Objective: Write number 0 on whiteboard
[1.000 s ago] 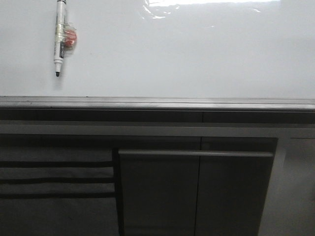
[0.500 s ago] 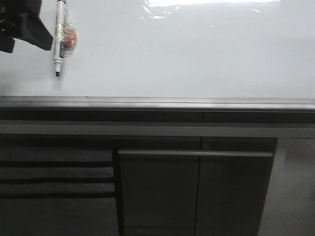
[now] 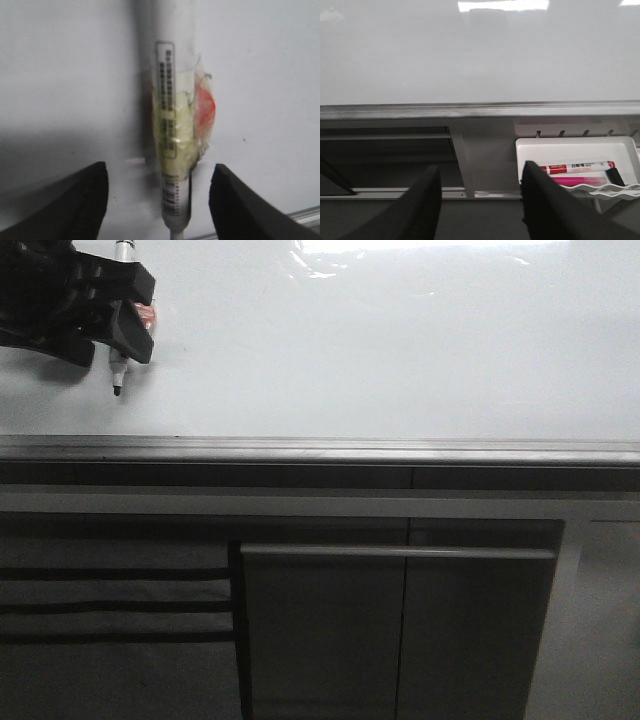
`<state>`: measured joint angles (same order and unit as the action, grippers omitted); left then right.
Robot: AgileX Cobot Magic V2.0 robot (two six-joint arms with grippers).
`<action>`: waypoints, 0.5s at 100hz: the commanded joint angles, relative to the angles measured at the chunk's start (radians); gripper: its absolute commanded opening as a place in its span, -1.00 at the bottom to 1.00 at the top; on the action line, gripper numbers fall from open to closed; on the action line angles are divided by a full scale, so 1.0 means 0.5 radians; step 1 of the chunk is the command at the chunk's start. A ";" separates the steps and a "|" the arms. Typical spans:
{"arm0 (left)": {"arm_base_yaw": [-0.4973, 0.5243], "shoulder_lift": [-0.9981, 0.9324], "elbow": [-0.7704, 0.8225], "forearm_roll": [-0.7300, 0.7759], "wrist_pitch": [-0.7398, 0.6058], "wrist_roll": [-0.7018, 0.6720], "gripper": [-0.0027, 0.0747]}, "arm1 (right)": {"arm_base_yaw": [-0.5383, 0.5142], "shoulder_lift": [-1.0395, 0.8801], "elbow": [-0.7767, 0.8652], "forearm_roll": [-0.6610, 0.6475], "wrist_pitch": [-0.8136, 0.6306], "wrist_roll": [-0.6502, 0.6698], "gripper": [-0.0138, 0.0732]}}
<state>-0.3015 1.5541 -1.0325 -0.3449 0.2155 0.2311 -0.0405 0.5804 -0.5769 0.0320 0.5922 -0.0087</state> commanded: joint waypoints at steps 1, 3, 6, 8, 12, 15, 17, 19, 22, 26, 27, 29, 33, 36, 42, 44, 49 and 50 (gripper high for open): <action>-0.016 -0.036 -0.072 -0.028 -0.166 -0.014 -0.11 | -0.012 0.018 -0.066 0.005 -0.130 -0.012 0.07; -0.016 -0.031 -0.072 -0.028 -0.180 -0.014 -0.14 | -0.012 0.018 -0.066 0.005 -0.130 -0.012 0.07; -0.016 -0.028 -0.072 -0.028 -0.193 -0.014 -0.19 | -0.012 0.018 -0.066 0.005 -0.130 -0.012 0.07; -0.016 -0.023 -0.072 -0.028 -0.194 -0.014 -0.20 | -0.012 0.018 -0.066 0.005 -0.130 -0.012 0.07; -0.016 -0.023 -0.072 -0.028 -0.199 -0.014 -0.25 | -0.012 0.018 -0.066 0.005 -0.130 -0.012 0.07; -0.016 -0.023 -0.072 -0.024 -0.199 -0.014 -0.29 | -0.012 0.018 -0.066 0.005 -0.130 -0.012 0.07; -0.016 -0.023 -0.072 -0.024 -0.199 -0.014 -0.31 | -0.012 0.018 -0.066 0.005 -0.130 -0.012 0.07; -0.016 -0.023 -0.072 -0.024 -0.199 -0.014 -0.34 | -0.012 0.018 -0.066 0.005 -0.130 -0.012 0.07; -0.016 -0.023 -0.072 -0.024 -0.199 -0.014 -0.39 | -0.012 0.018 -0.066 0.005 -0.130 -0.012 0.07; -0.016 -0.023 -0.072 -0.024 -0.195 -0.014 -0.46 | -0.012 0.018 -0.066 0.005 -0.130 -0.012 0.07; -0.016 -0.023 -0.072 -0.024 -0.195 -0.014 -0.49 | -0.012 0.018 -0.066 0.005 -0.130 -0.012 0.07; -0.016 -0.023 -0.072 -0.020 -0.192 -0.014 -0.52 | -0.012 0.018 -0.066 0.005 -0.130 -0.012 0.07; -0.016 -0.023 -0.072 -0.002 -0.187 -0.014 -0.61 | -0.012 0.018 -0.066 0.005 -0.130 -0.012 0.07; -0.016 -0.026 -0.072 0.015 -0.179 -0.014 -0.67 | -0.012 0.018 -0.066 0.005 -0.126 -0.012 0.07; -0.016 -0.034 -0.072 0.046 -0.162 -0.014 -0.80 | -0.012 0.018 -0.066 0.005 -0.126 -0.012 0.07; -0.016 -0.037 -0.072 0.059 -0.159 -0.014 -0.84 | -0.012 0.018 -0.066 0.005 -0.126 -0.012 0.07; -0.016 -0.057 -0.072 0.083 -0.141 -0.014 -0.93 | -0.012 0.018 -0.066 0.009 -0.126 -0.012 0.07; -0.016 -0.061 -0.072 0.091 -0.140 -0.014 -0.94 | -0.012 0.018 -0.066 0.009 -0.122 -0.012 0.07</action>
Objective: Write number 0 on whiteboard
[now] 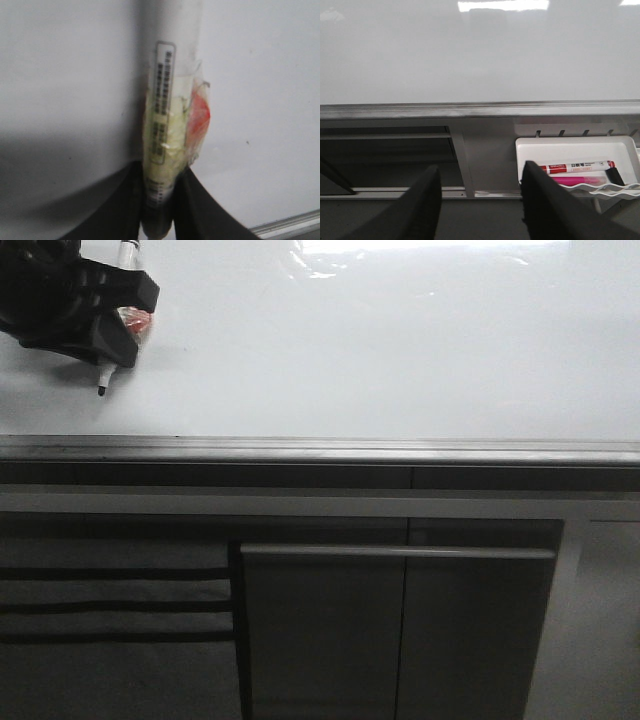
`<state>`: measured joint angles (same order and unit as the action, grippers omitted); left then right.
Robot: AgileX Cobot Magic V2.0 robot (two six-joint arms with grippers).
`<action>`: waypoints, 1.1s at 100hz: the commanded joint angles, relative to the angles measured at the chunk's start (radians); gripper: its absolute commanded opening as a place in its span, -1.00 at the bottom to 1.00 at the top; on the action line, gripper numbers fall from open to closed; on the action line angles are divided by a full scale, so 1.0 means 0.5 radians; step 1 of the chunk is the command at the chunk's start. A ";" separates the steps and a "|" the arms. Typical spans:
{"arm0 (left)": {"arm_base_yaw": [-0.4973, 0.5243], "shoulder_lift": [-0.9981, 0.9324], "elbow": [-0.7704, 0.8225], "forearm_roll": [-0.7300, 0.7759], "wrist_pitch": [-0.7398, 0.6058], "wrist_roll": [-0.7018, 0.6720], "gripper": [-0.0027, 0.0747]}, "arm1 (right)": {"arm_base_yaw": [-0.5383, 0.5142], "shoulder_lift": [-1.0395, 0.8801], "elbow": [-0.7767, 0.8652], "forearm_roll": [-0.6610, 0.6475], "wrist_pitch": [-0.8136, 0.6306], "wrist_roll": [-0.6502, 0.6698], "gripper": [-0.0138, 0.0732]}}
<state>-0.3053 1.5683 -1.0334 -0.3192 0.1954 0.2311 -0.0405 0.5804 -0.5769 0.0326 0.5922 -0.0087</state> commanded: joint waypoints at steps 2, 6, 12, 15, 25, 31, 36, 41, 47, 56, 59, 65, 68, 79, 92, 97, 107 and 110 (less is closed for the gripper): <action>-0.009 -0.101 -0.071 0.044 -0.091 -0.014 -0.97 | -0.012 0.018 -0.066 0.012 -0.117 -0.012 0.07; -0.009 -0.123 -0.071 0.073 -0.081 -0.014 -0.98 | -0.012 0.018 -0.066 0.032 -0.097 -0.017 0.07; -0.019 -0.166 -0.071 0.129 -0.049 -0.014 -0.98 | -0.012 0.018 -0.074 0.107 -0.053 -0.068 0.07; -0.030 -0.199 -0.071 0.169 -0.028 -0.014 -0.98 | -0.012 0.018 -0.089 0.165 -0.023 -0.117 0.07; -0.106 -0.309 -0.071 0.332 0.091 -0.014 -0.98 | -0.008 0.030 -0.168 0.446 0.132 -0.392 0.07; -0.168 -0.375 -0.071 0.428 0.195 0.013 -0.98 | -0.003 0.048 -0.224 0.598 0.221 -0.562 0.07; -0.225 -0.440 -0.071 0.467 0.317 0.082 -0.98 | 0.011 0.086 -0.274 0.710 0.295 -0.700 0.07; -0.288 -0.487 -0.071 0.472 0.438 0.177 -0.98 | 0.032 0.126 -0.304 0.828 0.352 -0.814 0.07; -0.376 -0.534 -0.071 0.472 0.628 0.362 -0.98 | 0.062 0.176 -0.317 0.963 0.372 -0.940 0.07; -0.509 -0.579 -0.071 0.472 0.874 0.571 -0.98 | 0.120 0.275 -0.326 1.188 0.425 -1.212 0.07; -0.552 -0.585 -0.071 0.472 0.965 0.629 -0.98 | 0.140 0.309 -0.331 1.257 0.453 -1.316 0.07; -0.651 -0.589 -0.071 0.468 1.094 0.693 -0.98 | 0.193 0.391 -0.353 1.402 0.532 -1.577 0.07; -0.699 -0.589 -0.071 0.464 1.144 0.719 -0.98 | 0.220 0.428 -0.364 1.454 0.562 -1.673 0.07; -0.894 -0.589 -0.071 0.464 1.226 0.766 -0.98 | 0.366 0.607 -0.454 1.504 0.652 -1.867 0.07; -1.075 -0.589 -0.071 0.464 1.217 0.775 -0.98 | 0.546 0.808 -0.581 1.504 0.733 -2.070 0.07; -1.127 -0.589 -0.071 0.464 1.217 0.775 -0.98 | 0.618 0.877 -0.627 1.496 0.772 -2.201 0.07; -1.204 -0.589 -0.071 0.464 1.213 0.775 -0.98 | 0.753 0.990 -0.706 1.496 0.768 -2.372 0.07; -1.213 -0.589 -0.071 0.464 1.208 0.775 -0.98 | 0.788 1.017 -0.728 1.496 0.759 -2.402 0.07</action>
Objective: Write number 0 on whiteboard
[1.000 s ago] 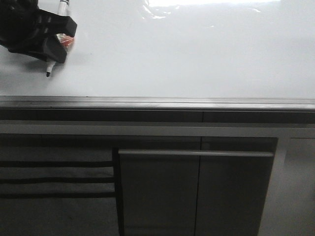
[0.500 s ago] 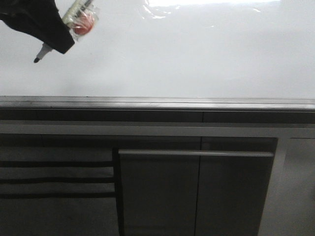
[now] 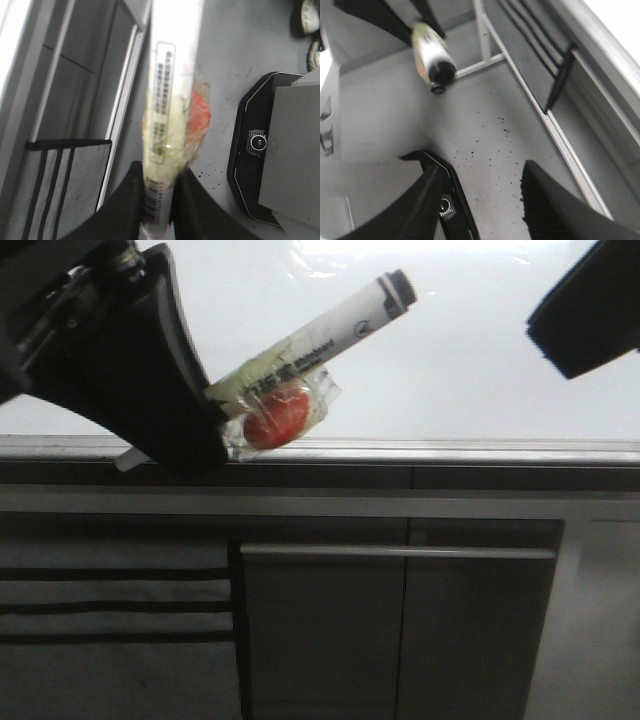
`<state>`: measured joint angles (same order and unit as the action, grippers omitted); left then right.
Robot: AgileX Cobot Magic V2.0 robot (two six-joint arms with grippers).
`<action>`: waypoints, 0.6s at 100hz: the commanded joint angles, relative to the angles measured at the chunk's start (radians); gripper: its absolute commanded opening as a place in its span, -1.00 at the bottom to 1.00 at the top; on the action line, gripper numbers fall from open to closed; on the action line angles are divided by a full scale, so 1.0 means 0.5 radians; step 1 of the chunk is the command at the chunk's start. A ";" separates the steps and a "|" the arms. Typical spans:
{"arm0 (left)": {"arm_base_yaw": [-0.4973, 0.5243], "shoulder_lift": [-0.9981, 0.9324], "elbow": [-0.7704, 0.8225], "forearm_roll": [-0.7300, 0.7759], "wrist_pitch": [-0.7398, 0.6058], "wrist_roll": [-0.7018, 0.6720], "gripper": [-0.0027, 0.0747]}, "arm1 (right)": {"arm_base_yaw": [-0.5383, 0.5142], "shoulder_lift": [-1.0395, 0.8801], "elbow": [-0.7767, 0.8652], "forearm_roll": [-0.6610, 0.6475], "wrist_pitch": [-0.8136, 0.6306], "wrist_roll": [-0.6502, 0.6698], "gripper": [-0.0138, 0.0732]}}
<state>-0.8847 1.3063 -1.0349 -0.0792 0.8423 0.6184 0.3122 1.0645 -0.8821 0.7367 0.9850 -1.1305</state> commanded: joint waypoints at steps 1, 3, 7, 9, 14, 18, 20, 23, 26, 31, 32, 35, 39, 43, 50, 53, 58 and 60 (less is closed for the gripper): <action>-0.054 -0.065 -0.068 -0.016 -0.086 0.000 -0.98 | 0.101 0.062 -0.130 0.087 -0.032 -0.174 0.07; -0.059 -0.065 -0.068 -0.016 -0.086 0.000 -0.98 | 0.126 0.082 -0.147 0.087 -0.038 -0.190 0.07; -0.063 -0.065 -0.068 -0.016 -0.086 0.000 -0.98 | 0.165 0.112 -0.176 0.083 -0.056 -0.207 0.07; -0.063 -0.065 -0.068 -0.016 -0.086 0.000 -0.98 | 0.186 0.129 -0.192 0.079 -0.069 -0.211 0.07; -0.063 -0.065 -0.068 -0.016 -0.086 0.000 -0.98 | 0.232 0.168 -0.228 0.063 -0.097 -0.221 0.07; -0.063 -0.065 -0.068 -0.016 -0.086 0.000 -0.98 | 0.265 0.198 -0.257 0.045 -0.113 -0.233 0.07; -0.063 -0.065 -0.068 -0.016 -0.086 0.000 -0.98 | 0.282 0.214 -0.270 0.030 -0.122 -0.233 0.07; -0.063 -0.065 -0.068 -0.016 -0.086 0.000 -0.98 | 0.304 0.234 -0.290 0.009 -0.125 -0.233 0.07; -0.063 -0.065 -0.068 -0.016 -0.087 0.000 -0.98 | 0.326 0.258 -0.307 -0.003 -0.127 -0.233 0.07; -0.063 -0.065 -0.068 -0.016 -0.087 0.000 -0.98 | 0.370 0.304 -0.336 -0.006 -0.131 -0.238 0.07; -0.063 -0.065 -0.068 -0.016 -0.087 0.000 -0.98 | 0.376 0.309 -0.342 -0.006 -0.135 -0.246 0.07; -0.063 -0.065 -0.068 -0.016 -0.091 0.000 -0.98 | 0.400 0.331 -0.355 -0.006 -0.146 -0.268 0.07; -0.063 -0.065 -0.068 -0.016 -0.091 0.000 -0.98 | 0.434 0.362 -0.369 -0.008 -0.175 -0.310 0.07; -0.063 -0.065 -0.068 -0.016 -0.091 0.000 -0.98 | 0.464 0.392 -0.382 -0.011 -0.201 -0.337 0.07; -0.063 -0.065 -0.068 -0.016 -0.091 0.000 -0.98 | 0.491 0.440 -0.396 -0.011 -0.211 -0.382 0.07; -0.063 -0.065 -0.068 -0.016 -0.091 0.000 -0.98 | 0.495 0.458 -0.401 -0.011 -0.211 -0.391 0.07; -0.063 -0.065 -0.068 -0.016 -0.091 0.000 -0.98 | 0.495 0.485 -0.409 -0.011 -0.211 -0.391 0.07; -0.063 -0.065 -0.068 -0.016 -0.091 0.000 -0.98 | 0.495 0.489 -0.412 -0.011 -0.211 -0.391 0.07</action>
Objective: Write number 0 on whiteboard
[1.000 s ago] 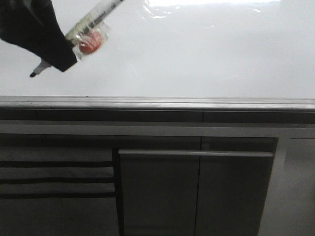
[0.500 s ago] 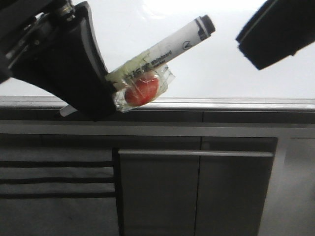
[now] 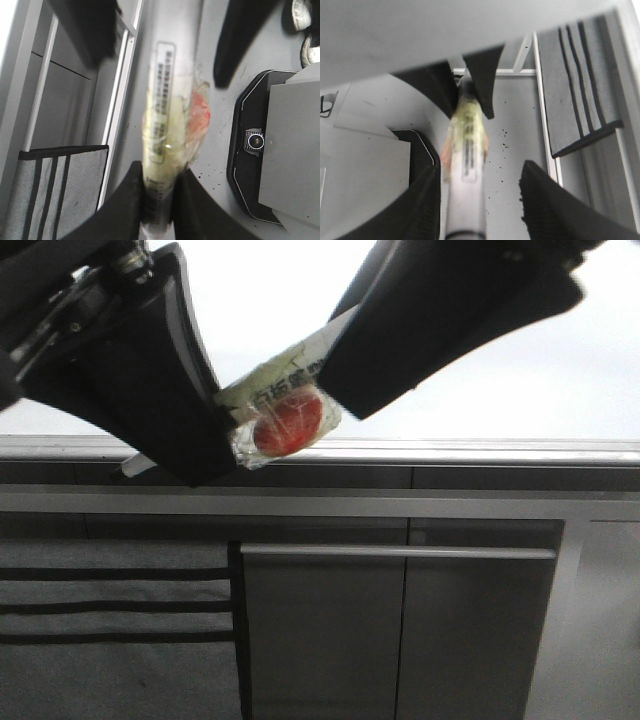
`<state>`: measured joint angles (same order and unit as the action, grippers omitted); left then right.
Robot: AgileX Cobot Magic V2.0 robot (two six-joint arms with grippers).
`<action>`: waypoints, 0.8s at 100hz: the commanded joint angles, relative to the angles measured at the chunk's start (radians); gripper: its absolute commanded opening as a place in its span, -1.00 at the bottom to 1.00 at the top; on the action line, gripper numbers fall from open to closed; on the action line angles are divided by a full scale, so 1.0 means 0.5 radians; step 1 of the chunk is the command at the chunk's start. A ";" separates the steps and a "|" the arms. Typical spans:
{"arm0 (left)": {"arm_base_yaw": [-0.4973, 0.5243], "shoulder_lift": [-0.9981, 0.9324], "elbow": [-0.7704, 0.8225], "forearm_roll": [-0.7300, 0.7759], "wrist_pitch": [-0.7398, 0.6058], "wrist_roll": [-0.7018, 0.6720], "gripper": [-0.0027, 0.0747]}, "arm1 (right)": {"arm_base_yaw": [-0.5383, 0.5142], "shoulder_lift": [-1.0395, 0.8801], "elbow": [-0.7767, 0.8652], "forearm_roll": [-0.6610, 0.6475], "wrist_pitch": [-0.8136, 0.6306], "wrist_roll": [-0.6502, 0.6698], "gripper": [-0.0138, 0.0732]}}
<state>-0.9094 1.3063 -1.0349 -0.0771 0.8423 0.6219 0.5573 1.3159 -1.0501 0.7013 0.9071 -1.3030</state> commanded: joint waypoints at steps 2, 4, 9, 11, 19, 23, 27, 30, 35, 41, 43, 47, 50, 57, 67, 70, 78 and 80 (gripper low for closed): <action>-0.014 -0.065 -0.068 -0.020 -0.091 -0.007 -0.98 | 0.005 -0.003 -0.077 0.060 -0.061 -0.046 0.07; -0.014 -0.065 -0.068 -0.020 -0.091 -0.007 -0.98 | 0.005 0.002 -0.080 0.060 -0.060 -0.046 0.07; -0.014 -0.065 -0.068 -0.020 -0.091 -0.007 -0.98 | 0.005 0.009 -0.080 0.060 -0.065 -0.046 0.07; -0.014 -0.065 -0.068 -0.020 -0.091 -0.007 -0.98 | 0.005 0.009 -0.080 0.060 -0.061 -0.046 0.07; -0.014 -0.065 -0.068 -0.016 -0.091 -0.007 -0.98 | 0.005 0.009 -0.080 0.068 -0.038 -0.046 0.07; -0.014 -0.065 -0.068 -0.016 -0.091 -0.007 -0.98 | 0.005 0.009 -0.080 0.087 -0.029 -0.046 0.07; -0.014 -0.065 -0.068 -0.016 -0.092 -0.007 -0.98 | 0.005 0.009 -0.080 0.106 -0.018 -0.046 0.07; -0.014 -0.065 -0.068 -0.016 -0.092 -0.007 -0.98 | 0.005 0.009 -0.080 0.119 -0.014 -0.046 0.07; -0.014 -0.065 -0.068 -0.016 -0.095 -0.007 -0.98 | 0.005 0.009 -0.080 0.124 -0.010 -0.046 0.07; -0.014 -0.065 -0.068 -0.016 -0.103 -0.007 -0.98 | 0.005 0.009 -0.080 0.124 -0.006 -0.046 0.07; -0.014 -0.065 -0.068 -0.016 -0.103 -0.007 -0.98 | 0.005 0.009 -0.080 0.127 -0.001 -0.046 0.07; -0.014 -0.065 -0.068 -0.016 -0.103 -0.007 -0.98 | 0.005 0.009 -0.080 0.144 0.018 -0.046 0.07; -0.014 -0.065 -0.068 -0.016 -0.103 -0.007 -0.98 | 0.005 0.009 -0.080 0.156 0.029 -0.046 0.07; -0.014 -0.065 -0.068 -0.016 -0.104 -0.007 -0.98 | 0.005 0.009 -0.080 0.169 0.062 -0.046 0.04; -0.014 -0.065 -0.068 -0.016 -0.107 -0.007 -0.98 | 0.005 0.009 -0.080 0.169 0.083 -0.046 -0.16; -0.014 -0.065 -0.068 -0.016 -0.107 -0.007 -0.98 | 0.005 0.009 -0.080 0.169 0.083 -0.046 -0.24; -0.014 -0.065 -0.068 -0.016 -0.107 -0.007 -0.98 | 0.005 0.009 -0.080 0.169 0.074 -0.046 -0.39; -0.014 -0.065 -0.068 -0.016 -0.107 -0.007 -0.98 | 0.005 0.009 -0.080 0.169 0.074 -0.046 -0.42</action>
<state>-0.9094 1.3063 -1.0349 -0.0749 0.8370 0.6219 0.5573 1.3423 -1.0579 0.7382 0.9517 -1.3161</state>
